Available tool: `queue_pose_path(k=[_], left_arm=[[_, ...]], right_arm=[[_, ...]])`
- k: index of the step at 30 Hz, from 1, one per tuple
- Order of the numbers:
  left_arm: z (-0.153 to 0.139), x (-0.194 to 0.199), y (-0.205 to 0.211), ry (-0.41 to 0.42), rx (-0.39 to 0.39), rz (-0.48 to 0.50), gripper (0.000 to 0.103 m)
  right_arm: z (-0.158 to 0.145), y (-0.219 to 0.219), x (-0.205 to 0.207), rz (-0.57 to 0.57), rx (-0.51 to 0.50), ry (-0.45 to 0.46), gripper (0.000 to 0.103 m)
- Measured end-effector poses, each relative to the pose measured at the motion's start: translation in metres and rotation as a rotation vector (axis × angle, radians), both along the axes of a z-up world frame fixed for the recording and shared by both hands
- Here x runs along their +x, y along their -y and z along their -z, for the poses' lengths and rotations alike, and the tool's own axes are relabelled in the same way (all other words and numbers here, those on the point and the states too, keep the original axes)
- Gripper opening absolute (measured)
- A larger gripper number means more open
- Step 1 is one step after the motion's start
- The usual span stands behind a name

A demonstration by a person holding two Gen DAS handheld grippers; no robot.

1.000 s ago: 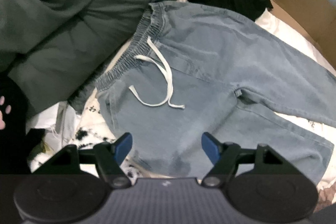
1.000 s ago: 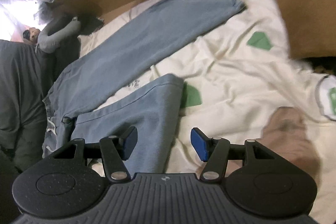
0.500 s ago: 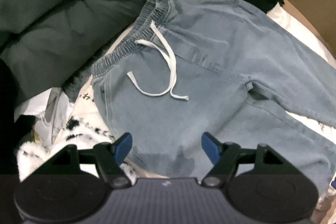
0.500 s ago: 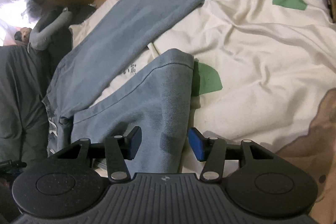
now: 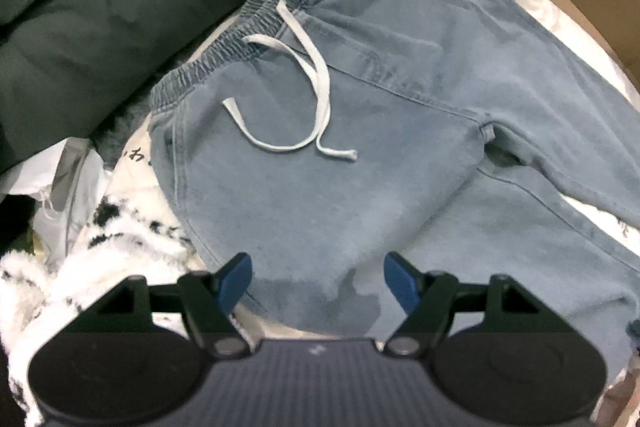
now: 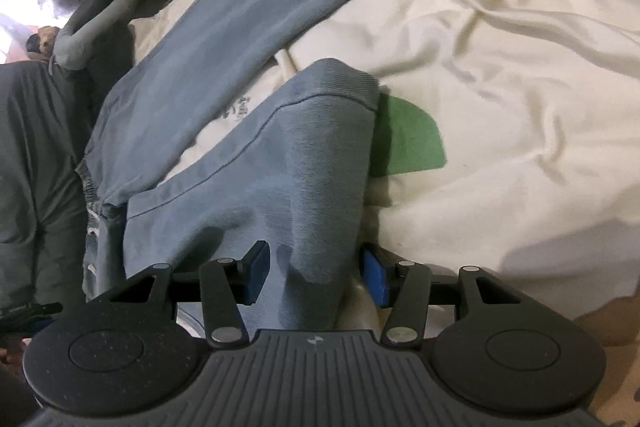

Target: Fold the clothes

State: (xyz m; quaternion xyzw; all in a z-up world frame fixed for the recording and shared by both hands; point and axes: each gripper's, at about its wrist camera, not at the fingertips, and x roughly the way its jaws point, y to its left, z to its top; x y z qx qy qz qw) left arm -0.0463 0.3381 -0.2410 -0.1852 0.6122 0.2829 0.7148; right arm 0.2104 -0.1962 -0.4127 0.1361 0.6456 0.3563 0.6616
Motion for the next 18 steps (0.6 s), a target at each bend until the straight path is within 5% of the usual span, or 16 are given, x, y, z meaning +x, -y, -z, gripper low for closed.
queue_pose_path(k=[1,3,6,18], left_arm=[[0.002,0.000,0.000,0.002,-0.002,-0.003,0.075],[0.007,0.001,0.000,0.006,-0.005,-0.009,0.075],[0.015,0.002,0.001,0.010,-0.011,-0.015,0.076],[0.022,0.002,0.016,0.015,-0.003,0.036,0.077]], right_arm=[[0.000,0.000,0.000,-0.003,0.006,0.001,0.048],[0.000,0.001,-0.001,-0.002,-0.002,0.009,0.021],[-0.004,0.005,-0.001,0.005,0.016,0.009,0.005],[-0.071,0.026,0.003,0.038,0.111,0.035,0.001]])
